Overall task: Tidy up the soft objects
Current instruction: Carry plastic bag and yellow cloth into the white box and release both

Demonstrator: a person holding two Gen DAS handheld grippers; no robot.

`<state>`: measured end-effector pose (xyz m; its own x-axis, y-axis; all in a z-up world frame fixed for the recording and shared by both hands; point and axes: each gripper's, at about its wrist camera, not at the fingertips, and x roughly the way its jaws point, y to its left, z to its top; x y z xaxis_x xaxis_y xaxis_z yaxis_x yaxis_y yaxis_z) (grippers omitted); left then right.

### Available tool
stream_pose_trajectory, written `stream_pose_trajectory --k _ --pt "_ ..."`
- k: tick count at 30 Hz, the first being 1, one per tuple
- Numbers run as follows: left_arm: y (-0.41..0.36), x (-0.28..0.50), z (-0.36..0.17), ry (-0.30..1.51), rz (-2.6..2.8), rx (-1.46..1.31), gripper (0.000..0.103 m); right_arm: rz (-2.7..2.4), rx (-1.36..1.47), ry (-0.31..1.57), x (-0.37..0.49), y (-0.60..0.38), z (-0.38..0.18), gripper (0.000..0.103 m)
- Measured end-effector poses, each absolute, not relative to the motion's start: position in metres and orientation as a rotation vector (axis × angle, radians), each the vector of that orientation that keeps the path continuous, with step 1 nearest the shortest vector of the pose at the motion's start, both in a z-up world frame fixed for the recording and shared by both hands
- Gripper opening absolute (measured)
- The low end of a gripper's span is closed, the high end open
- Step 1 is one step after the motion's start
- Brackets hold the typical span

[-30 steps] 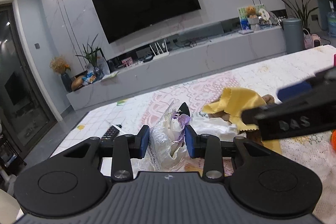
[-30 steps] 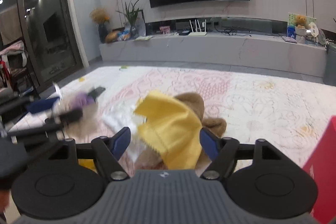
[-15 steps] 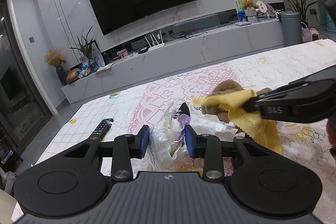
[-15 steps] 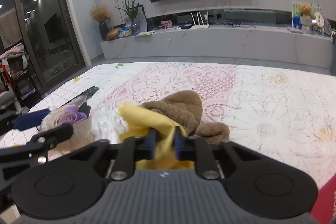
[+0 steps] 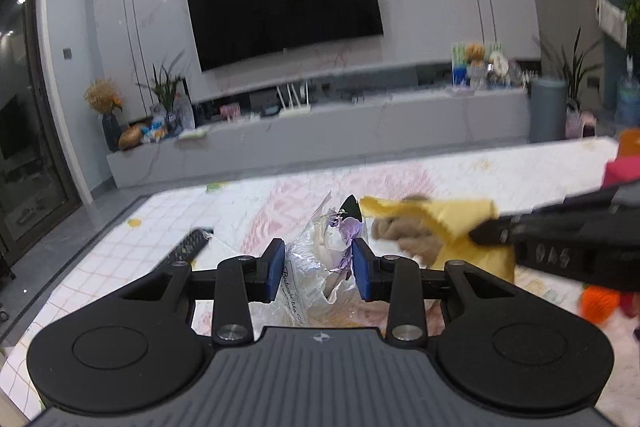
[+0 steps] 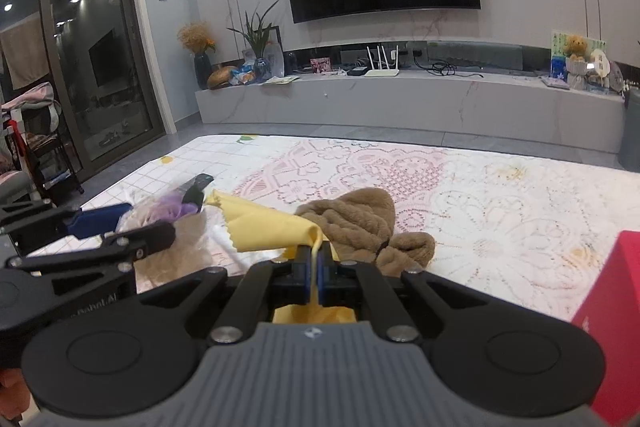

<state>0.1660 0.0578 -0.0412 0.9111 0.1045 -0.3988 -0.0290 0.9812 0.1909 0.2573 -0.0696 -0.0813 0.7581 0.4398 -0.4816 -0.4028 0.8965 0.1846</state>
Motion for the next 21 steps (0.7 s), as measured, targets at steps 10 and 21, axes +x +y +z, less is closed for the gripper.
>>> stream_pose_trajectory --k 10,21 --pt "0.052 0.127 -0.031 0.411 0.079 0.151 0.04 0.403 0.016 0.586 0.188 -0.08 -0.078 0.0" --pt "0.02 0.089 -0.02 0.44 0.035 0.118 0.04 0.297 0.101 0.619 0.129 -0.122 -0.049 0.0"
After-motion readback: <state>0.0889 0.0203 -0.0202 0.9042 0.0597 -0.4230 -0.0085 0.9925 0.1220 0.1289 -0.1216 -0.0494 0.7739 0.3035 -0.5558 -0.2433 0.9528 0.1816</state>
